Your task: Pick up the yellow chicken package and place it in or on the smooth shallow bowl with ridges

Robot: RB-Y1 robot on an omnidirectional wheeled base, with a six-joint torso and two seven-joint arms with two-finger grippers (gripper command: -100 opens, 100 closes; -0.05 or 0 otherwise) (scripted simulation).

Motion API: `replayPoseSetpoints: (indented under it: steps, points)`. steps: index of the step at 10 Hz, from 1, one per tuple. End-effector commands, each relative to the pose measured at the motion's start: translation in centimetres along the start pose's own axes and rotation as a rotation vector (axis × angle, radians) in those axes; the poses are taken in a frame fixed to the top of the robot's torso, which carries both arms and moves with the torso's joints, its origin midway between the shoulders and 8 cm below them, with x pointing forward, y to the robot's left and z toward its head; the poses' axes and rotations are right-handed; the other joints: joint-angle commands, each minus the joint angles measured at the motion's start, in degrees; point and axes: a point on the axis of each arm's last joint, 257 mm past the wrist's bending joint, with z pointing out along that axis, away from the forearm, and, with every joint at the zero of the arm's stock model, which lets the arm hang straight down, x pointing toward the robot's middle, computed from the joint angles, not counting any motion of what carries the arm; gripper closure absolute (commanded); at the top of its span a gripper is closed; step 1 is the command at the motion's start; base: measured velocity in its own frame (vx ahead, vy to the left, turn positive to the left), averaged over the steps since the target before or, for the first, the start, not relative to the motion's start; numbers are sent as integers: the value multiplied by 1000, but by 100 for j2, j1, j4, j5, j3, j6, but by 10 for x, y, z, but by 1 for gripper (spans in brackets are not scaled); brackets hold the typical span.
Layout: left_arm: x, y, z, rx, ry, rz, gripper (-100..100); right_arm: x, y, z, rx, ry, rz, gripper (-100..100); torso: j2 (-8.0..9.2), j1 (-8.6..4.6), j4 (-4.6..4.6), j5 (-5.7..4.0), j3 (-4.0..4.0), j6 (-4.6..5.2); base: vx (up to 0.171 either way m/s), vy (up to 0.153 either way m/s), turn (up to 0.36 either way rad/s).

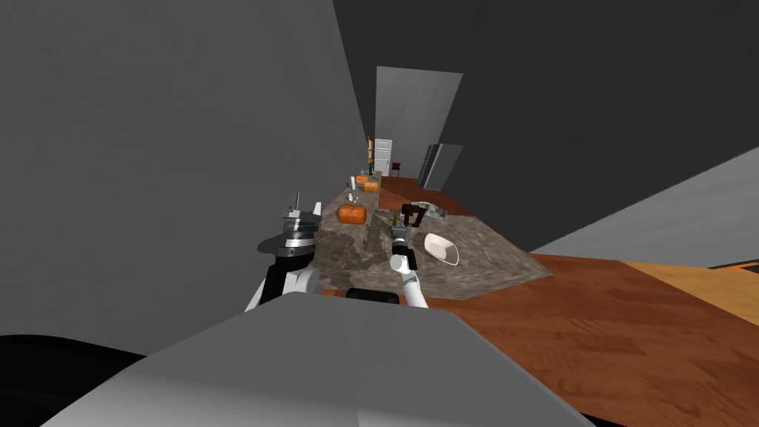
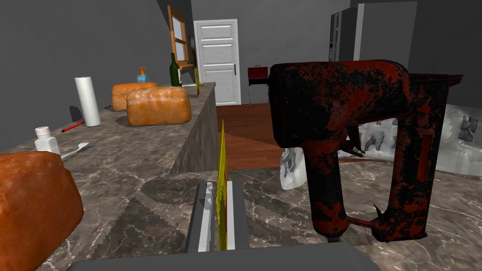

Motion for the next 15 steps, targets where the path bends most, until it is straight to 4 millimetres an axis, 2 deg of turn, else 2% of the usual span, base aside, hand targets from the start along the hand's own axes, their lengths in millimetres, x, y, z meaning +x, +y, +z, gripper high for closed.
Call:
replayPoseSetpoints:
  steps: [1, 2, 3, 4, 5, 10, 15]
  points:
    - [0, 0, 0, 0, 0, 0, 0, 0, 0, 0, 0, 0, 0, 0, 0, 0, 0, 0, 0, 0, 0, 0, 0]
    - [0, 0, 0, 0, 0, 0, 0, -6, 3, -8, -11, -1, -2, 100, 0, 0, 0, 0, 0, 0, -43, -24, 95]
    - [0, 0, 0, 0, 0, 0, 0, 1, 2, -2, -6, 6, -2, 100, 20, -4, -13, -5, 3, -3, -27, -18, 28]
    - [0, 0, 0, 0, 0, 0, 0, 1, 2, -3, -8, 9, -1, 0, 19, -2, -15, -5, 2, -1, 0, 0, 0]
    - [0, 0, 0, 0, 0, 0, 0, 0, 10, -2, 5, 6, -30, 100, 13, 1, -16, -4, -2, -1, -15, 3, 1]
    - [0, 0, 0, 0, 0, 0, 0, 1, 25, 5, 84, -13, -112, 100, 20, -8, -23, -3, -2, 6, -39, 9, -14]
    - [0, 0, 0, 0, 0, 0, 0, 10, 21, 13, 167, -35, -129, 100, 21, -6, -25, 2, -3, 0, -48, -4, -31]
